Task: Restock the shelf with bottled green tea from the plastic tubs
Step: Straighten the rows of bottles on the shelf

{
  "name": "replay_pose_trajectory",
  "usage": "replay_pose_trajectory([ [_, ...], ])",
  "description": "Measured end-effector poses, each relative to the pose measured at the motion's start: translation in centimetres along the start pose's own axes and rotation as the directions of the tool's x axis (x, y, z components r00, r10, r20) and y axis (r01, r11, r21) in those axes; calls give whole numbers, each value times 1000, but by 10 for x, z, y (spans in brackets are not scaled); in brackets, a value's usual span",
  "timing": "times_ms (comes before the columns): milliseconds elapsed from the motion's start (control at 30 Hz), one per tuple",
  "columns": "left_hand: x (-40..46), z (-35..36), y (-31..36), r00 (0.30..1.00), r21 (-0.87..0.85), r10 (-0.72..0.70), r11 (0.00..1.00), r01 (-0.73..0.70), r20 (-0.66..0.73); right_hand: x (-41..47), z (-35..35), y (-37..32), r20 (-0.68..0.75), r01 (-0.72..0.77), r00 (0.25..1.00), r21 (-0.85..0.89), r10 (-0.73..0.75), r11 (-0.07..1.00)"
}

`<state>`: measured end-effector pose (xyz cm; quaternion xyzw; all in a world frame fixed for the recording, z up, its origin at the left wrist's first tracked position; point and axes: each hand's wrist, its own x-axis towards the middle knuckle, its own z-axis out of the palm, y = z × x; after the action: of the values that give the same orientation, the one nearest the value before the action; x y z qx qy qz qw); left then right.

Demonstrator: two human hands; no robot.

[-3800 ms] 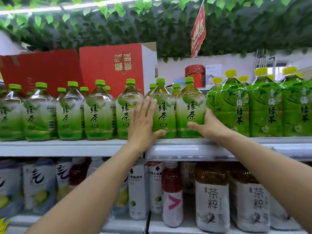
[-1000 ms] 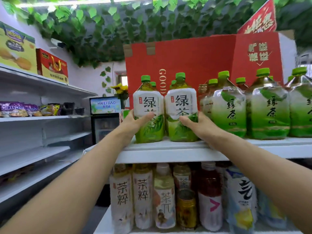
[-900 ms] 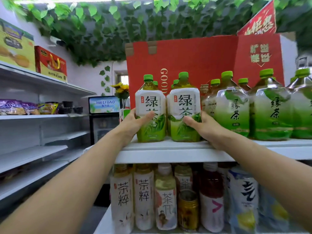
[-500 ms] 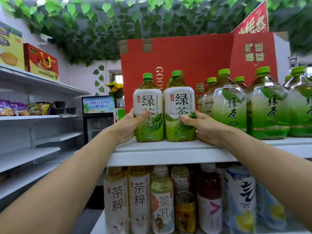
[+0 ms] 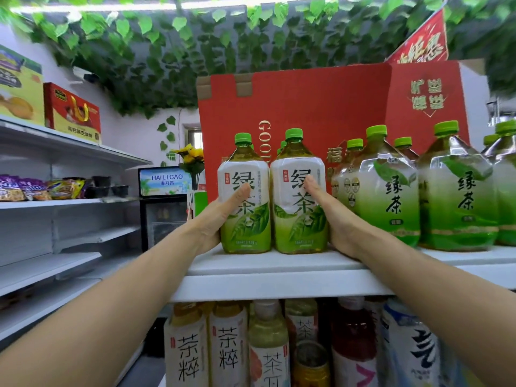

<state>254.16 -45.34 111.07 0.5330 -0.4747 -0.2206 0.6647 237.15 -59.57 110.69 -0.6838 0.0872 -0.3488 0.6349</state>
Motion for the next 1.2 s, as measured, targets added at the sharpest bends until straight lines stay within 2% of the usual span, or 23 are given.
replay_pose_trajectory([
  [267, -14, 2, 2, 1000, 5, 27, 1000, -27, 15, -7, -1, 2, -40, 17, 999, -62, -20, 998],
  [433, -21, 1, 8, 999, 121, 26, 992, -22, -31, -11, -1, 1, -33, 25, 999, -68, -27, 997],
  [567, -21, 4, 13, 998, 148, 17, 989, -9, -53, -7, 1, 0, -15, 47, 999, -19, -48, 999],
  [733, -11, -1, 7, 1000, 42, 13, 999, -12, -14, -3, 0, -2, 7, 65, 998, 37, -65, 997],
  [867, -4, -4, 7, 999, 19, 45, 999, -45, -1, 3, -1, -5, -16, 82, 997, 106, -80, 991],
  [1200, -5, -4, 7, 997, 20, 62, 998, -61, -35, 6, -2, -4, -54, 60, 997, 72, -56, 996],
])
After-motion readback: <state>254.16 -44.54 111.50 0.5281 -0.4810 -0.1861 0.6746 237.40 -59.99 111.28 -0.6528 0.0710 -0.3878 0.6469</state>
